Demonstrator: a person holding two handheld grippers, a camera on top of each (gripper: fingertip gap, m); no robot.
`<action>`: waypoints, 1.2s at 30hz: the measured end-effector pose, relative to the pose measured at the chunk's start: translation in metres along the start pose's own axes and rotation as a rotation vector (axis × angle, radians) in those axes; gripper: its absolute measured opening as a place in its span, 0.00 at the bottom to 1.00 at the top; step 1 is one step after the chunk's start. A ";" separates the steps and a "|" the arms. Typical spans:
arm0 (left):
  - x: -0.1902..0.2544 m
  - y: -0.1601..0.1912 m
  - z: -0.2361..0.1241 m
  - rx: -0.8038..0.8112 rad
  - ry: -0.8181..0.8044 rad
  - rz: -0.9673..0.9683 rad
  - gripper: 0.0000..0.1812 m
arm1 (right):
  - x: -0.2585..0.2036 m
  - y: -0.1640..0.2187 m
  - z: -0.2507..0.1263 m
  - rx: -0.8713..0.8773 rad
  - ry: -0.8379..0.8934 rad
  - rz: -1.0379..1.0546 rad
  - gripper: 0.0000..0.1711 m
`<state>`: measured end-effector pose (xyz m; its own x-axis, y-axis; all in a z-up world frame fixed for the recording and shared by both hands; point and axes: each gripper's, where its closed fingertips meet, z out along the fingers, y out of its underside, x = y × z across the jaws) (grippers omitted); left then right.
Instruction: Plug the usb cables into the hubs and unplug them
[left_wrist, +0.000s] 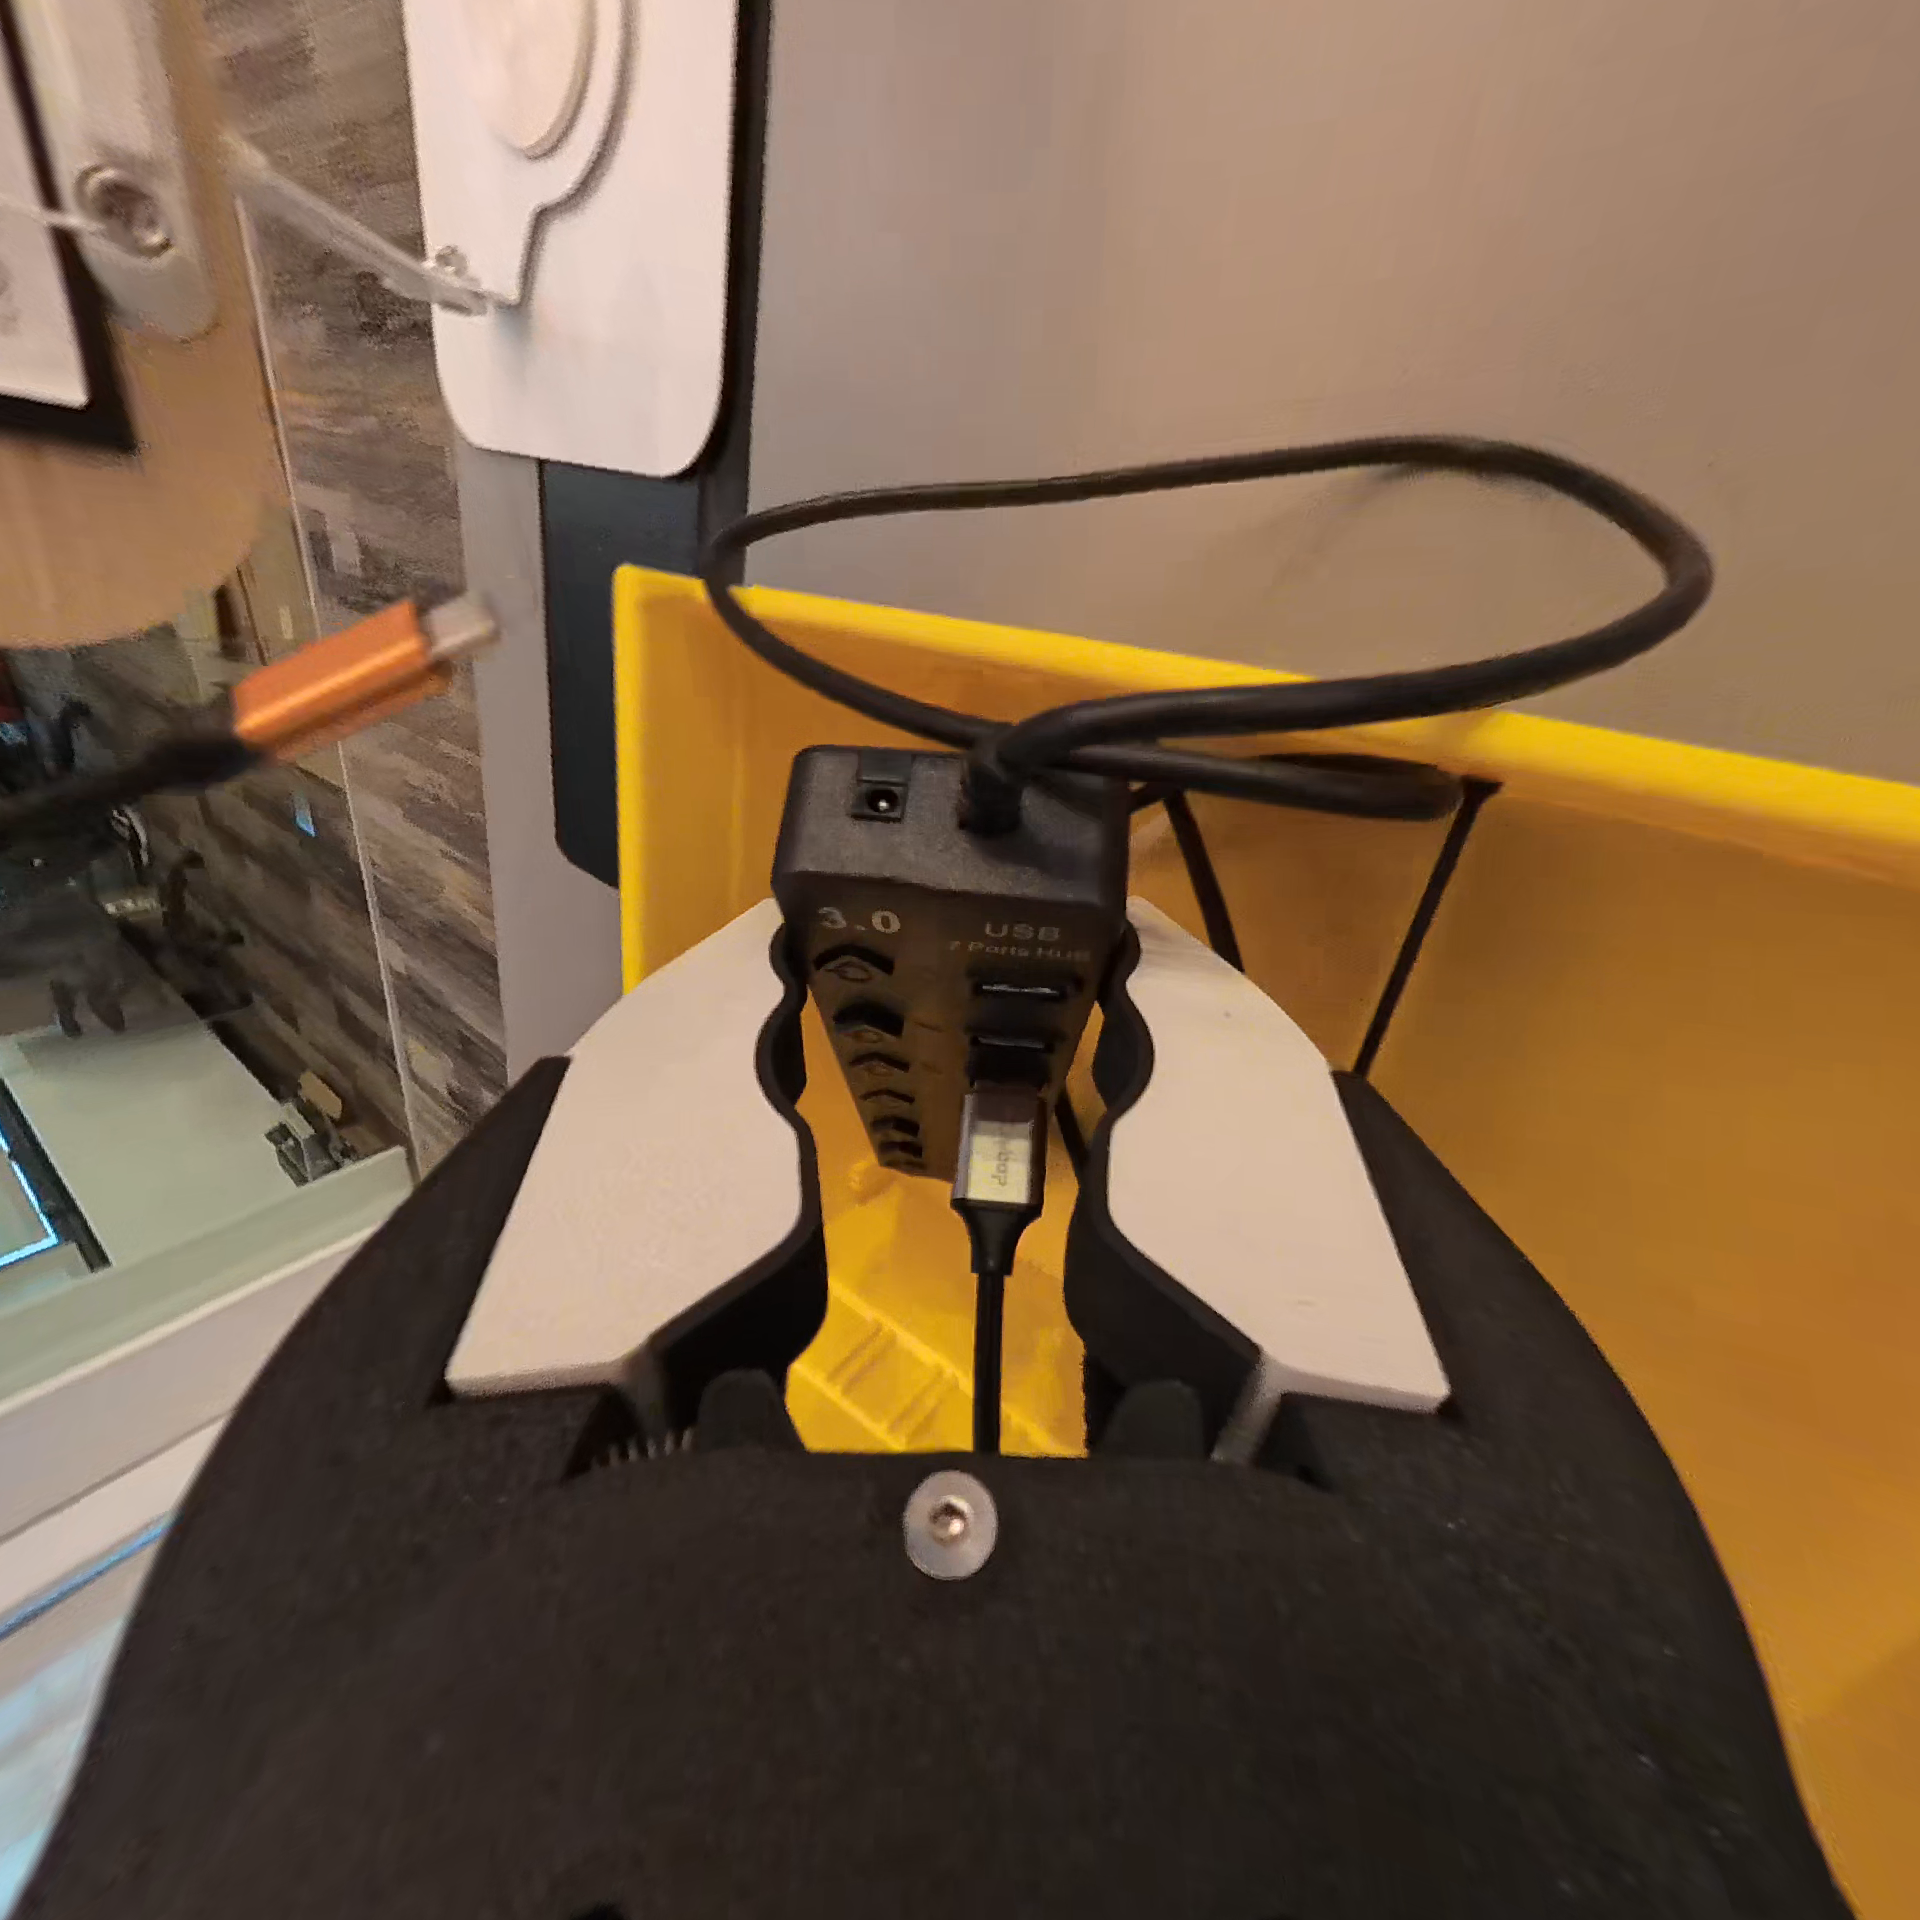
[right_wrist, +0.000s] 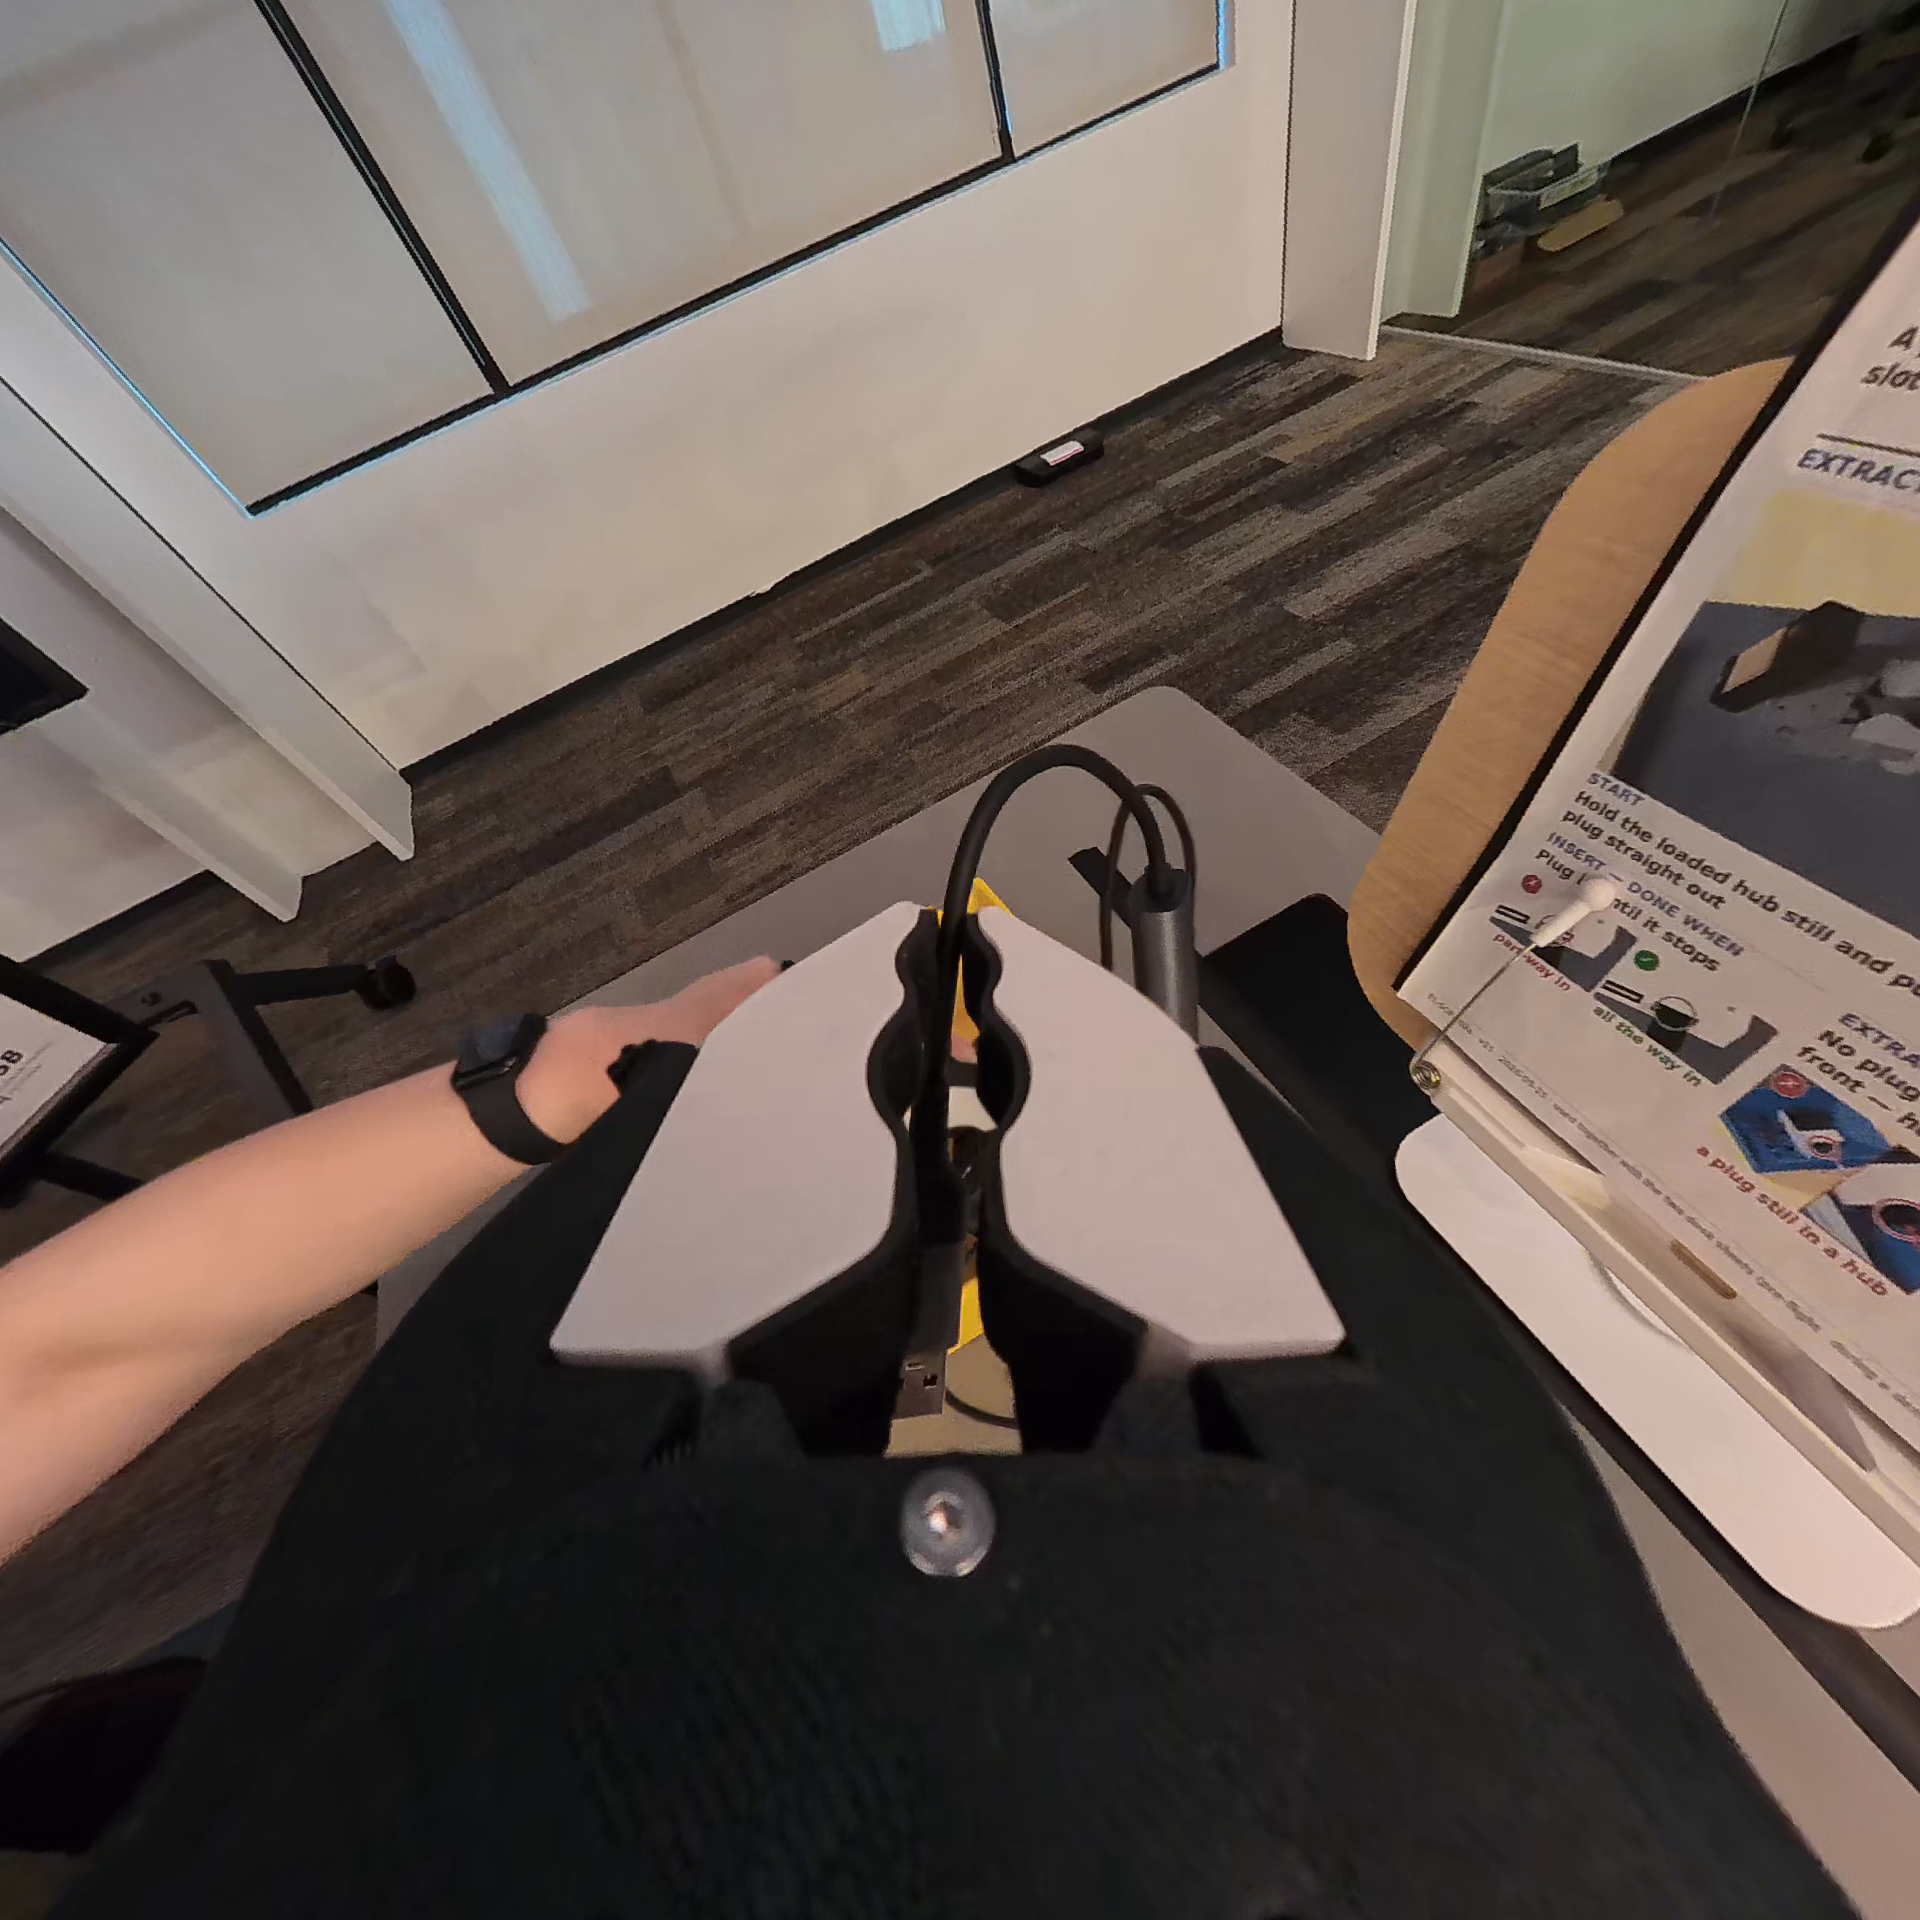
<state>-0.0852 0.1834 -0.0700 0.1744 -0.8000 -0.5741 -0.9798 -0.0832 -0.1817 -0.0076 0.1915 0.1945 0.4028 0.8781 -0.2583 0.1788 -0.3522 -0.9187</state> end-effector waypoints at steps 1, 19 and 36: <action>0.001 0.000 0.003 -0.007 -0.001 0.020 0.29 | 0.000 -0.001 -0.002 0.001 0.003 -0.001 0.03; -0.039 -0.002 -0.075 0.387 -0.113 -0.266 0.39 | -0.001 0.016 0.002 -0.056 -0.041 -0.027 0.03; -0.059 -0.066 -0.155 0.746 0.243 -0.321 0.15 | -0.081 0.033 -0.011 -0.158 -0.255 -0.308 0.03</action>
<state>-0.0463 0.1439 0.1000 0.3237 -0.9172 -0.2322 -0.5502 0.0172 -0.8349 -0.0250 0.1050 0.1887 0.0779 0.9950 -0.0631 0.3991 -0.0892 -0.9126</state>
